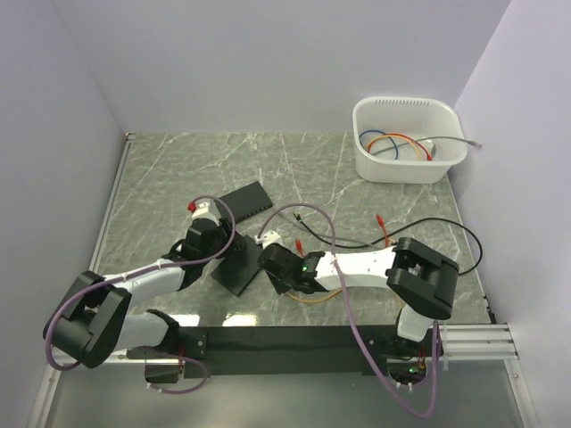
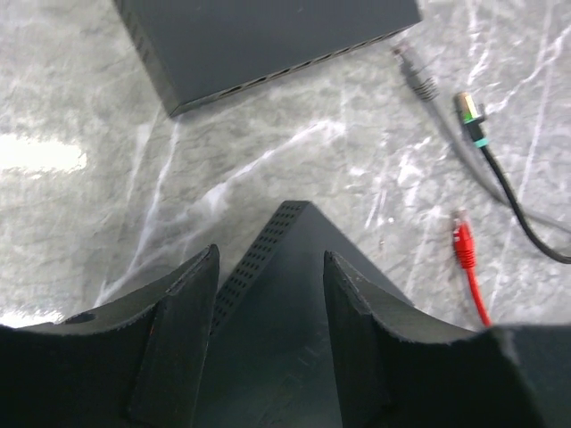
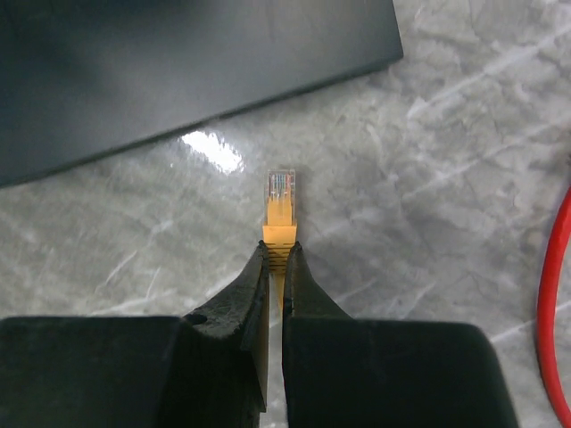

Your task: Insert the plug into the switch port

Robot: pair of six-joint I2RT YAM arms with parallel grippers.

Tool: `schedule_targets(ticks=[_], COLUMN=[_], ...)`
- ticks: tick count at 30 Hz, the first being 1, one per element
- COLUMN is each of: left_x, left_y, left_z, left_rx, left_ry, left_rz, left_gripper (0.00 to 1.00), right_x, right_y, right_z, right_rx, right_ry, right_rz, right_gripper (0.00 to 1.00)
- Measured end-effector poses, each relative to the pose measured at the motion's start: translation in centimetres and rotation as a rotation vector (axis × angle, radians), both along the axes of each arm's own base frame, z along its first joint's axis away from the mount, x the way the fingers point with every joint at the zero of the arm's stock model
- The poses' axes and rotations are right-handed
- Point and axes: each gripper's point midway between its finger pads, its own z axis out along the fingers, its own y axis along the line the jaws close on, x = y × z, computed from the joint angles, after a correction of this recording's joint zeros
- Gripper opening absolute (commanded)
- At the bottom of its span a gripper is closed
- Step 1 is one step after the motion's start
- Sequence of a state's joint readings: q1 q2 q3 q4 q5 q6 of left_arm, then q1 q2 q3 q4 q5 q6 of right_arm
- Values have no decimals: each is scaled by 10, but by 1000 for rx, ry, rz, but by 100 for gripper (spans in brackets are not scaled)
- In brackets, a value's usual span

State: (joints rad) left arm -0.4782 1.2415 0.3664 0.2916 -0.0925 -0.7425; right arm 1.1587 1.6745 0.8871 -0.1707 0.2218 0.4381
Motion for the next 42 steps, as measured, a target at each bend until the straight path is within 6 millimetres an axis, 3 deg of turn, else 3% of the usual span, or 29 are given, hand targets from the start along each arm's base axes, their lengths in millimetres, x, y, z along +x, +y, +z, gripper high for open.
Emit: schedule_targets(ticks=[4,18,42], left_x=[4,4,10], left_y=[-5,-18,-28], left_z=[3,-13,-16], left_rx=[-17,-14,-10], left_ry=[-20,-5,-45], left_rz=[-17,-96,-132], left_gripper=[57,56,55], right_x=[5,22,23], right_y=[5,13,14], right_z=[-1,0,4], right_rx=[-20,-41,-78], right_ry=[-10,-22,-7], right_rz=[3,-16,-7], right_gripper=[0,0,0])
